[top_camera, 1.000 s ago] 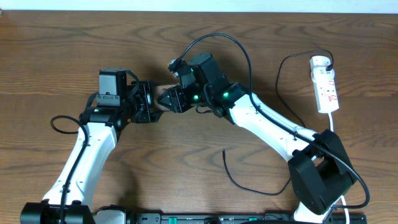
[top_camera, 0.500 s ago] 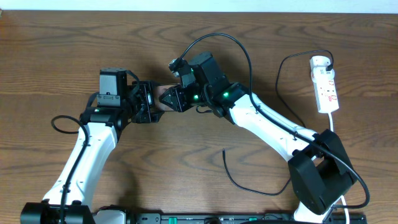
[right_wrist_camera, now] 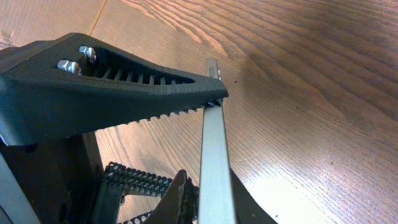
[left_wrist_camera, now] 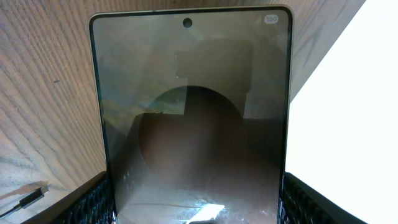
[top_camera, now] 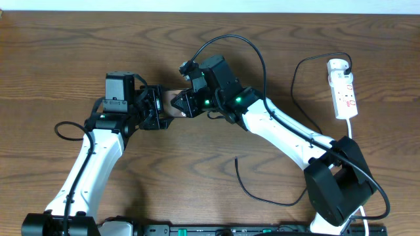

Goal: Plug charger to phone and switch on socket
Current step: 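Close the right gripper on the phone's side edge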

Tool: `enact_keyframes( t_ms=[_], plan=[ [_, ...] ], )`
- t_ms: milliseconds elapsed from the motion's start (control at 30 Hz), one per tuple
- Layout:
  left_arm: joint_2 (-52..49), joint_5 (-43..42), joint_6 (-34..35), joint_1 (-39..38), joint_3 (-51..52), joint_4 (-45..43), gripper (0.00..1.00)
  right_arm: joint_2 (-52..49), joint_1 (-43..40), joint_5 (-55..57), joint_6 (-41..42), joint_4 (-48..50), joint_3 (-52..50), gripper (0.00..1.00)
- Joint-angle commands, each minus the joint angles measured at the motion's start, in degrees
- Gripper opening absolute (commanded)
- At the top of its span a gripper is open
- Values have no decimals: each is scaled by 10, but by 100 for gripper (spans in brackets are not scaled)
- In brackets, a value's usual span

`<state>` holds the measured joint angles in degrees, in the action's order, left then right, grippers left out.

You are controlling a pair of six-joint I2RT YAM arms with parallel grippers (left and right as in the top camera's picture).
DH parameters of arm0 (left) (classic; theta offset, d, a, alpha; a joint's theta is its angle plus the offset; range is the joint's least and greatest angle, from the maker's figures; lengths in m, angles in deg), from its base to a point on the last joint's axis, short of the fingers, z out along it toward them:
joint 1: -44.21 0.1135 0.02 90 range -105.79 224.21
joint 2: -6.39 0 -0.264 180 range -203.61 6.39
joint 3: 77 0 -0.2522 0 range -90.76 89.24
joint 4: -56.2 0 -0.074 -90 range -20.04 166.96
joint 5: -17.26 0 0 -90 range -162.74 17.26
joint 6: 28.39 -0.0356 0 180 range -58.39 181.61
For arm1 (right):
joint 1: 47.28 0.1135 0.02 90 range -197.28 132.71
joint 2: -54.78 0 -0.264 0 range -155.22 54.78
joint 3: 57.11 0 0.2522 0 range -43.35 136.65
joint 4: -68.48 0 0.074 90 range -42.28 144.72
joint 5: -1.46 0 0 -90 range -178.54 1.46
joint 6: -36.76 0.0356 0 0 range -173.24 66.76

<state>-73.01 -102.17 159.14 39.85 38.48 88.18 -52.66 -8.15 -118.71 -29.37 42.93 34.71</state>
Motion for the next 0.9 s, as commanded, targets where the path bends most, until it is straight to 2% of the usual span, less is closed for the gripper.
enact_keyframes(
  t_ms=[0,400,567,600,633,733,833,867],
  plan=[
    [3,-16,3,-6,-26,-1,7,-5,5,-18,-3,4,9,11],
    [3,-16,2,-6,-26,-1,7,-5,5,-18,-3,4,9,1],
    [3,-16,2,-6,-26,-1,9,-5,5,-18,-3,3,9,1],
    [3,-16,2,-6,-26,0,17,-5,5,-18,-3,3,9,1],
    [3,-16,2,-6,-26,-1,33,-5,5,-18,-3,3,9,1],
    [3,-16,3,-6,-26,-1,65,-5,5,-18,-3,3,9,1],
    [3,-16,2,-6,-26,-1,84,-5,5,-18,-3,2,9,1],
    [3,-16,3,-6,-26,0,87,-5,5,-18,-3,2,9,1]
  ],
)
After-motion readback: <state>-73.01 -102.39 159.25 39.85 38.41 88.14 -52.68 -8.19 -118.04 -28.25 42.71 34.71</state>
